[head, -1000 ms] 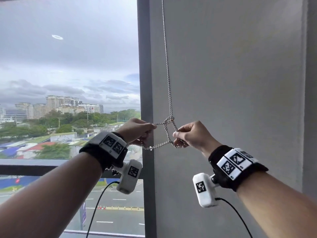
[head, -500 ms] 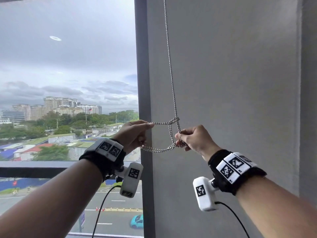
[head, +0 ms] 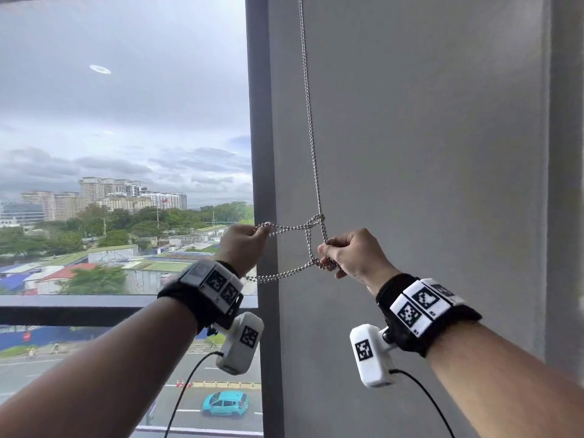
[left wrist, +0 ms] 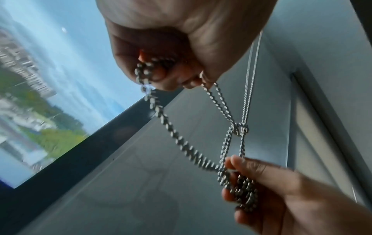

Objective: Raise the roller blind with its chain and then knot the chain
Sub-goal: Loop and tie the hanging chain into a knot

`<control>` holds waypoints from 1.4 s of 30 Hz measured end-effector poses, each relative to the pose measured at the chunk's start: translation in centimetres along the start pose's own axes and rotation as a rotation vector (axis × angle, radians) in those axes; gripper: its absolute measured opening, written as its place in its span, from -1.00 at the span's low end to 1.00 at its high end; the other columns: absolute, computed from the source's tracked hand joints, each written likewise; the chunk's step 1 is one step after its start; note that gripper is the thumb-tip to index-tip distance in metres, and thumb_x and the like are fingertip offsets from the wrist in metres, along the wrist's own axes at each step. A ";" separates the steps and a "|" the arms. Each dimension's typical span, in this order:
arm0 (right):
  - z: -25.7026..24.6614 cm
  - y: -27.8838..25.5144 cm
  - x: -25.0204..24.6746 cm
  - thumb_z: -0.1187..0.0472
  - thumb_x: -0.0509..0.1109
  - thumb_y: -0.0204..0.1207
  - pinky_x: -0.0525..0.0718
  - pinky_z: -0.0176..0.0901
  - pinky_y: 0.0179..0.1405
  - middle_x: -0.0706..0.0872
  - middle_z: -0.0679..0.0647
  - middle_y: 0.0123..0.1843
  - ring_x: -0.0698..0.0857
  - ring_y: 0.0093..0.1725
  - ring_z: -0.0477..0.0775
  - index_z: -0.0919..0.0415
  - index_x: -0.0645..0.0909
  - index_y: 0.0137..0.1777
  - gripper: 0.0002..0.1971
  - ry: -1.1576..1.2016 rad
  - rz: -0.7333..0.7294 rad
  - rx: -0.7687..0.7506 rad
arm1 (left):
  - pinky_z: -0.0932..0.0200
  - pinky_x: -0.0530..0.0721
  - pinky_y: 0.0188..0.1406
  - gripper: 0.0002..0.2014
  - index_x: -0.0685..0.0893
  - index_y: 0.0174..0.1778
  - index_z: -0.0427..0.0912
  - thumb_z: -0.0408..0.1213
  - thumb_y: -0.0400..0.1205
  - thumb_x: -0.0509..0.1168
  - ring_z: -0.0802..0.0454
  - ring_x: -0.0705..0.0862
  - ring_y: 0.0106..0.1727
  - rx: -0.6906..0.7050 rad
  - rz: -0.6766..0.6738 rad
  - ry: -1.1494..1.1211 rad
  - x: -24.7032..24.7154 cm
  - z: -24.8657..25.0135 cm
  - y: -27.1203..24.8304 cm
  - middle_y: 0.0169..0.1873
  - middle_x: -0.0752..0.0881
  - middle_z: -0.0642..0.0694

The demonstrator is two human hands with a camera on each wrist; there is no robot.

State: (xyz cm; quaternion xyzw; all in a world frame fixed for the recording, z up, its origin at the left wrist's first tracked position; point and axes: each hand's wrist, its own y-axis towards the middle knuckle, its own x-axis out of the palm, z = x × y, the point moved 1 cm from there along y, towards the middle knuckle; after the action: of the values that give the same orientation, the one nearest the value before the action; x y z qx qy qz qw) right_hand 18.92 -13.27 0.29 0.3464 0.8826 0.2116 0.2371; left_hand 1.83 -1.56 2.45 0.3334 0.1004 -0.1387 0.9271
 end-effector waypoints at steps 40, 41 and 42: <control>-0.1 -1.6 0.7 0.16 0.42 0.34 0.63 -0.02 -0.37 0.79 0.19 -0.39 0.61 -0.43 0.02 0.25 0.80 -0.34 -0.81 -0.020 0.002 0.031 | 0.19 0.52 -0.48 -0.84 0.49 -0.32 -0.20 -0.46 0.52 0.31 0.03 0.36 -0.67 -0.386 -0.569 -0.403 5.3 0.0 -3.5 -0.63 0.35 -0.10; -0.1 -1.7 0.6 0.15 0.41 0.34 0.62 -0.04 -0.35 0.80 0.18 -0.40 0.62 -0.42 0.01 0.26 0.79 -0.34 -0.79 -0.025 0.002 0.032 | 0.19 0.50 -0.47 -0.84 0.49 -0.33 -0.20 -0.44 0.52 0.30 0.02 0.36 -0.67 -0.412 -0.595 -0.422 5.4 -0.3 -3.8 -0.62 0.37 -0.12; -0.1 -1.7 0.5 0.13 0.41 0.32 0.63 -0.04 -0.33 0.81 0.17 -0.39 0.63 -0.41 0.01 0.27 0.78 -0.35 -0.78 -0.034 0.002 0.029 | 0.20 0.49 -0.48 -0.85 0.50 -0.33 -0.19 -0.44 0.52 0.31 0.02 0.37 -0.66 -0.425 -0.622 -0.448 5.6 -0.6 -4.2 -0.60 0.44 -0.15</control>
State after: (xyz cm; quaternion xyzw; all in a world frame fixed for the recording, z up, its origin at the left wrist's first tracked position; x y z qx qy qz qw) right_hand 17.67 -14.02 -0.70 0.3545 0.8810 0.1929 0.2468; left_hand 5.65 -5.36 -2.06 0.0507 0.0186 -0.4563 0.8882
